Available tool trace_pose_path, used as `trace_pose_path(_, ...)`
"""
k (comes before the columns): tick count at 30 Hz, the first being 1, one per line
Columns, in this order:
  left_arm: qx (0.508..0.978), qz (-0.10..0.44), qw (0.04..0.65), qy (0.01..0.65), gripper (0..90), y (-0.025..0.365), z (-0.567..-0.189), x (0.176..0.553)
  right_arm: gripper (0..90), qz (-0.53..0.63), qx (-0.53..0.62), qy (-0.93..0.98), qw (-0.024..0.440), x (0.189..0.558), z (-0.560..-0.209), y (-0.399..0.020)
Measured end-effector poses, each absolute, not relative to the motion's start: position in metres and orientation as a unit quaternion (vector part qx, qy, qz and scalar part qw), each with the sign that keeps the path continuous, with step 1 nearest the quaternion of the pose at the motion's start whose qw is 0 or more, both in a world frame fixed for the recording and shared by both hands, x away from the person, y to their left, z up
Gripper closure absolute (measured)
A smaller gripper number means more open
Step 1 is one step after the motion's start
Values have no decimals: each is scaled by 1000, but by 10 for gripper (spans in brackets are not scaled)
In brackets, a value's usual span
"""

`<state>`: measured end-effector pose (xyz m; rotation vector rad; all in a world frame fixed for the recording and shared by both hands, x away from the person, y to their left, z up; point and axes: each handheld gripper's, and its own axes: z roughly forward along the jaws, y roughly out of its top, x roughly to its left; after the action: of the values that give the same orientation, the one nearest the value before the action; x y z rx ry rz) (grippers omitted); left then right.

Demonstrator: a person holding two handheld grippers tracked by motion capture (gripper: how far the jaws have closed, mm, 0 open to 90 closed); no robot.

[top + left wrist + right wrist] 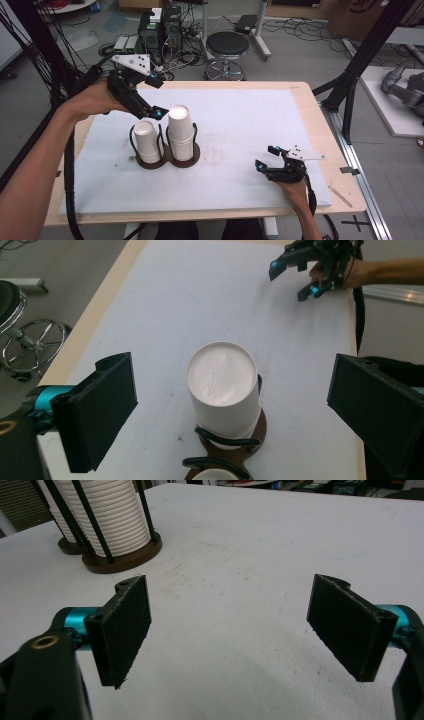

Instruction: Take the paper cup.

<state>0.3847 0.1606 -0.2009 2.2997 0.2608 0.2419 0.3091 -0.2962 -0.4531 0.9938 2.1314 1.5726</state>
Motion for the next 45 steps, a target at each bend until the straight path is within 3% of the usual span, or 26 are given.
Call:
trace_pose_path(24,951,52,298,70,55,116,-222,414,182,551,347,743,155,309,-453,-297)
trace_pose_path(45,960,17,269,78,55,111,-255,424,182,550,345,743,158,309,-453,-297)
